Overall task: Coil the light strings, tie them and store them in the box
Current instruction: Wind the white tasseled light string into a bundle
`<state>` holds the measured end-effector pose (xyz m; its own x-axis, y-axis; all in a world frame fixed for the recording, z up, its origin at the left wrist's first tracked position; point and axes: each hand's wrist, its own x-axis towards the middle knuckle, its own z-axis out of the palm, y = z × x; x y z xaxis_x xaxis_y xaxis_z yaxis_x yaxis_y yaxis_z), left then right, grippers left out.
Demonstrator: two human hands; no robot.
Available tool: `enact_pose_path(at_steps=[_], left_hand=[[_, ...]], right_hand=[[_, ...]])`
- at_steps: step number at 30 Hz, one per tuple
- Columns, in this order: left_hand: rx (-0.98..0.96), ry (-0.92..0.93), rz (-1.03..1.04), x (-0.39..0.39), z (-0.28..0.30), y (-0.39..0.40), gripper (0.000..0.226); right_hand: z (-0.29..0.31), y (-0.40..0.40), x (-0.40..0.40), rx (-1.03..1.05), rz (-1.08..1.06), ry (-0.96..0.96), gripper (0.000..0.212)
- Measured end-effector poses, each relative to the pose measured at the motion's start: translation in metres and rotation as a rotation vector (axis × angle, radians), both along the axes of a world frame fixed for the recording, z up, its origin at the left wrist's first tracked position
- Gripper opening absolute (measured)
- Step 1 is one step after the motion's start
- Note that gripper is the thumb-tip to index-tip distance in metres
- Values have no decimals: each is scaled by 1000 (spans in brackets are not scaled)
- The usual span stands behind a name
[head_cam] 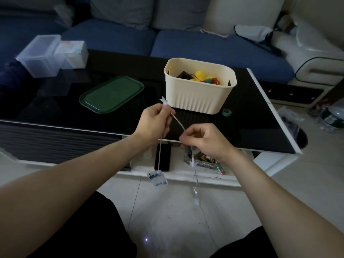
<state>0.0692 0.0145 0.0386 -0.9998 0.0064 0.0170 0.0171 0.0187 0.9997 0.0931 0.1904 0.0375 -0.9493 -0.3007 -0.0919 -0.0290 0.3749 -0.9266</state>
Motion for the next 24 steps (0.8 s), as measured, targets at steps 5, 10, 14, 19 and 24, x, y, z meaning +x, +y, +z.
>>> enact_pose_path(at_steps=[5, 10, 14, 19, 24], left_hand=[[53, -39, 158, -6, -5, -9, 33], [82, -56, 283, -12, -7, -17, 30], [209, -107, 333, -14, -6, -17, 28], [401, -115, 374, -11, 1, -24, 28], [374, -70, 456, -8, 4, -22, 30]], right_hand=[[-2, 17, -6, 110, 86, -160, 10], [-3, 38, -9, 85, 127, -344, 40], [-4, 52, -14, 40, 88, -415, 65], [-10, 71, -19, 287, 56, -370, 29], [-9, 70, -19, 376, -42, -261, 36]])
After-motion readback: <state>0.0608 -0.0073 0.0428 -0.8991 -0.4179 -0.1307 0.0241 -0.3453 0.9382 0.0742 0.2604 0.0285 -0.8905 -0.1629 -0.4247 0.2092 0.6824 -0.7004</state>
